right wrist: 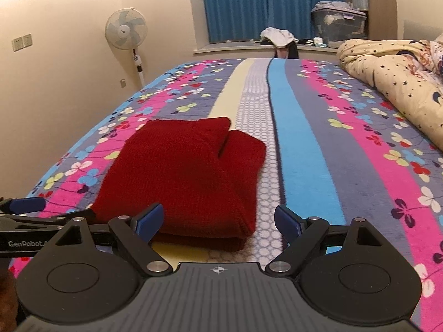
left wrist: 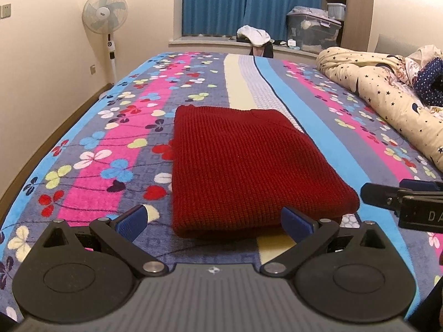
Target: Fold small clothes
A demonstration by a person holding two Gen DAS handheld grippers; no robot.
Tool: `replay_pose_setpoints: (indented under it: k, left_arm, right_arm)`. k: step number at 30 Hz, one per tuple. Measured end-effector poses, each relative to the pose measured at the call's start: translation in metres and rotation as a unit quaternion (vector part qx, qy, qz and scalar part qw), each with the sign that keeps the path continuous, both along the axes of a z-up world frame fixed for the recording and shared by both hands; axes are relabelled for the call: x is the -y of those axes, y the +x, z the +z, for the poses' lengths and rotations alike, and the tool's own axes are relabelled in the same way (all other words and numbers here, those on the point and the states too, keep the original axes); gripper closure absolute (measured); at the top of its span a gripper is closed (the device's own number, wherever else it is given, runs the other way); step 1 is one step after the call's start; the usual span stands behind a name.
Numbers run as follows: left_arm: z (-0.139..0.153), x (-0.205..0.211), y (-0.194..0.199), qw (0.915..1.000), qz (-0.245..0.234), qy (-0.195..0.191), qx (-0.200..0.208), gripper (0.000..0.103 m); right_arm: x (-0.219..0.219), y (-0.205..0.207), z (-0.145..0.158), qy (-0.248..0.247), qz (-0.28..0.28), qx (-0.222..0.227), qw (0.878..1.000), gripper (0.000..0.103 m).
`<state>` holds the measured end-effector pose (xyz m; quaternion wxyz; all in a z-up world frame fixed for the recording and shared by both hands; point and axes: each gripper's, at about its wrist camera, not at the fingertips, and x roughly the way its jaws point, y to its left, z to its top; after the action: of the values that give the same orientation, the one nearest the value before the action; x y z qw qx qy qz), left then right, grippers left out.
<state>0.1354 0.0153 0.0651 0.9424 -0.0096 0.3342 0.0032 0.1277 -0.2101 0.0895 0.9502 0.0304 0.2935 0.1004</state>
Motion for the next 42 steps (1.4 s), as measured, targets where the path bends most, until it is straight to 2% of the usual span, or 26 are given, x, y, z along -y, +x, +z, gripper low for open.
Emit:
replay_pose_setpoints:
  k: [6,23,31,42]
  left_arm:
    - [-0.001,0.0,0.003,1.0,0.002,0.004,-0.001,0.0]
    - [0.001,-0.001,0.0,1.0,0.005,-0.002,0.003,0.0]
    - [-0.003,-0.003,0.003,0.9997,0.016,-0.007,-0.019,0.0]
    - [-0.004,-0.005,0.005,0.9996,0.019,-0.01,-0.02,0.0]
  right_arm:
    - [-0.008,-0.002,0.001,-0.017,0.012,0.011,1.0,0.015]
    - [-0.009,-0.005,0.003,-0.01,0.013,0.015,1.0,0.015]
    - [-0.008,-0.004,0.002,-0.009,0.01,0.008,1.0,0.015]
    - [-0.013,-0.002,-0.001,-0.017,0.018,0.006,1.0,0.015]
